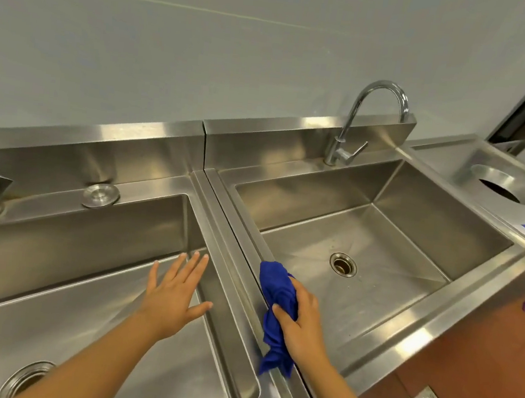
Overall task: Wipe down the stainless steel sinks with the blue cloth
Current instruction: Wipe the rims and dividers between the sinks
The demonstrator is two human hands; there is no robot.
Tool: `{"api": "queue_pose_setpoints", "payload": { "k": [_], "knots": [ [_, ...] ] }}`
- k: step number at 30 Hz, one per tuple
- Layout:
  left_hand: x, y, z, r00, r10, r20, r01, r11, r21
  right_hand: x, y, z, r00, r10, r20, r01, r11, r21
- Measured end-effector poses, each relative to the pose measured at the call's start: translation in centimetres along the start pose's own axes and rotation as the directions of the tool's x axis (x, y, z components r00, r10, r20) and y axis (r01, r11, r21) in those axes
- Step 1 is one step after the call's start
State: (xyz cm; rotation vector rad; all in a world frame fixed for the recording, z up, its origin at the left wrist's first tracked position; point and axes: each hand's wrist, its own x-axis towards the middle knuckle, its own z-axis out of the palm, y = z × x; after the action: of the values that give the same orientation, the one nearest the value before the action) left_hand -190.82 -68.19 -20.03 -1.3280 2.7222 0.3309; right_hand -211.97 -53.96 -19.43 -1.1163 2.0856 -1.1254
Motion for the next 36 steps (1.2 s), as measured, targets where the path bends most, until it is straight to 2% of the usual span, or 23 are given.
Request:
{"api": "queue_pose_setpoints", "payload": {
  "k": [3,9,13,17,20,26,31,36],
  "knots": [
    [1.0,1.2,-0.3,0.999,-0.041,-0.007,0.040,0.998,-0.038,1.6,0.7,-1.2,1.000,-0.002,0.019,0.002,1.000,0.021],
    [4.0,5.1,0.5,0.983,-0.183,-0.004,0.182,0.978,-0.105,5.2,2.6,-3.9,0.988,-0.005,0.153,0.003,1.000,0.015],
    [5.9,9.3,1.5,0.970,-0.245,-0.015,0.236,0.948,-0.214,7.8,4.2,-4.6,0.970,-0.040,0.239,0.046,0.999,-0.017],
    [5.8,10.7,2.8,0.959,-0.281,0.046,0.284,0.933,-0.220,8.3,5.3,-2.7,0.916,-0.087,0.391,0.141,0.984,-0.111],
    [4.8,10.0,3.2,0.939,-0.326,0.109,0.342,0.922,-0.184,8.0,5.3,-1.1,0.876,-0.062,0.478,0.237,0.919,-0.314],
    [3.6,8.5,4.1,0.898,-0.400,0.181,0.426,0.893,-0.141,9.2,4.8,0.2,0.872,-0.052,0.486,0.292,0.853,-0.432],
    [3.9,8.8,4.0,0.903,-0.376,0.208,0.408,0.902,-0.143,12.4,3.2,2.1,0.897,-0.031,0.442,0.227,0.889,-0.398],
    [4.9,9.2,3.4,0.923,-0.341,0.179,0.372,0.910,-0.184,9.3,4.6,0.2,0.906,-0.070,0.417,0.223,0.917,-0.331]
  ]
}}
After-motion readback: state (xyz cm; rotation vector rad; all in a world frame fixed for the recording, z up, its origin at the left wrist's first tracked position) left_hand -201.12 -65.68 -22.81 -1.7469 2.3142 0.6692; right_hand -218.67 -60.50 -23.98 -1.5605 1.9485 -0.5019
